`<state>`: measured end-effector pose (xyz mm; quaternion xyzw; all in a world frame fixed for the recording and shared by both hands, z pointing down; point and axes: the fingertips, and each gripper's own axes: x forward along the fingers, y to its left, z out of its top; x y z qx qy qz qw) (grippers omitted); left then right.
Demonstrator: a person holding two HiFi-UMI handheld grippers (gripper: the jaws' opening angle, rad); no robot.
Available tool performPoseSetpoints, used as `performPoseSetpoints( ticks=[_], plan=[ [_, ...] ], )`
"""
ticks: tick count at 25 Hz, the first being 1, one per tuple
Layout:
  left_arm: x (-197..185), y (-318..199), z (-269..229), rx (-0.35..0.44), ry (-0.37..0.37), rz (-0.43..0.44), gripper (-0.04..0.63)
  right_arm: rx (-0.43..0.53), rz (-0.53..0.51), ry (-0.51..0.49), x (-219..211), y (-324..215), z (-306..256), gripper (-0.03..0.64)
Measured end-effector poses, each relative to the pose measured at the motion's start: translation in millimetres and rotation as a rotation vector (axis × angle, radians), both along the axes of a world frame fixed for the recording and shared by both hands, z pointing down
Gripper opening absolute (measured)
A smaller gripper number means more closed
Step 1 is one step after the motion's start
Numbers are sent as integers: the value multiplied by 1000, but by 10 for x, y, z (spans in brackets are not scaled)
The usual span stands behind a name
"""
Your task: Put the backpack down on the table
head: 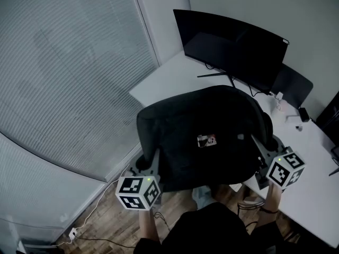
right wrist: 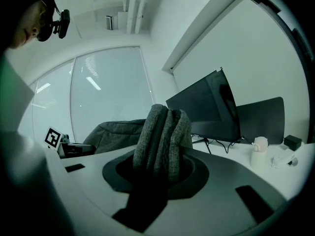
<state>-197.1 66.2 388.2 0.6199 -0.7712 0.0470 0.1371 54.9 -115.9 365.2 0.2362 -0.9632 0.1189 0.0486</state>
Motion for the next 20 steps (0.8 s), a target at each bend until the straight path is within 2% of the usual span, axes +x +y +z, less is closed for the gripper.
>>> performPoseSetpoints(
  ticks=[12,20],
  plan=[
    [-710,-879,-47,-9,5,59,49,-10,59,0,-609,-744,-32,109],
    [-1046,-1378,-110,-8,9,93,49,-18,95,-10,-884,-1154,-80,110]
  ],
)
